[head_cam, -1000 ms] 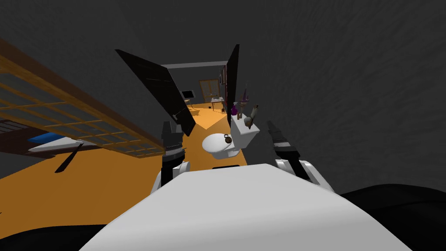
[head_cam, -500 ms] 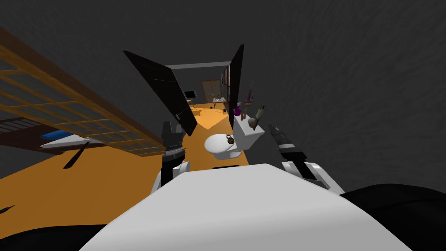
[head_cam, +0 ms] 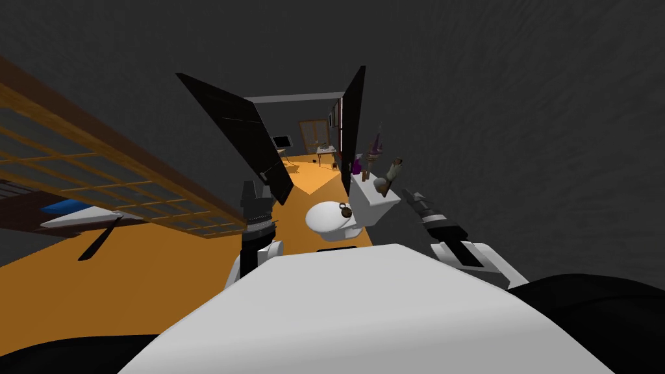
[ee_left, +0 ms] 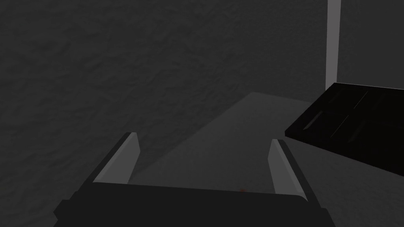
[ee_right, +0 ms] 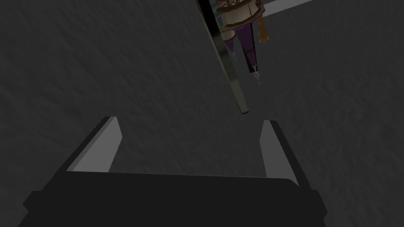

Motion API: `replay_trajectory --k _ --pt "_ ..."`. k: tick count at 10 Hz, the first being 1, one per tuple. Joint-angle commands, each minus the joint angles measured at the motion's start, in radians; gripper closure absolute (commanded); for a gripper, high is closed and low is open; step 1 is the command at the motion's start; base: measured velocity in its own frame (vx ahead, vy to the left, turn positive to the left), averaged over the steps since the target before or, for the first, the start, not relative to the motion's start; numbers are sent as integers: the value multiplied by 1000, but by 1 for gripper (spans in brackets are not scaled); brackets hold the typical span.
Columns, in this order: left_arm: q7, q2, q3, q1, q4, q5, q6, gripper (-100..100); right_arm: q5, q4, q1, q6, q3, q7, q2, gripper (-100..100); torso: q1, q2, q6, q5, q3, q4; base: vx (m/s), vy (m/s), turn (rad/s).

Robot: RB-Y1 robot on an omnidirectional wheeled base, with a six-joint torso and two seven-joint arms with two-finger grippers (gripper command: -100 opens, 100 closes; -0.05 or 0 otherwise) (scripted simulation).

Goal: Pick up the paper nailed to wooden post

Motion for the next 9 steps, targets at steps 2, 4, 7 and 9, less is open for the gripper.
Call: replay_trajectory --k 2,4,7,9 --pt "0 0 0 0 0 0 0 0 38 22 12 35 -9 18 -57 -100 1 -1 0 0 -1 0 122 64 -73" --pt "0 0 0 0 0 0 0 0 68 38 21 59 -14 31 -98 -100 0 -1 0 0 -1 0 117 61 -66" --pt "0 0 0 0 0 0 0 0 110 59 33 89 -16 48 -151 -100 1 -1 0 0 -1 0 118 74 -81" --pt "0 0 0 0 0 0 0 0 141 71 40 109 -15 61 -192 -100 1 -2 0 0 -1 -1 141 88 -98"
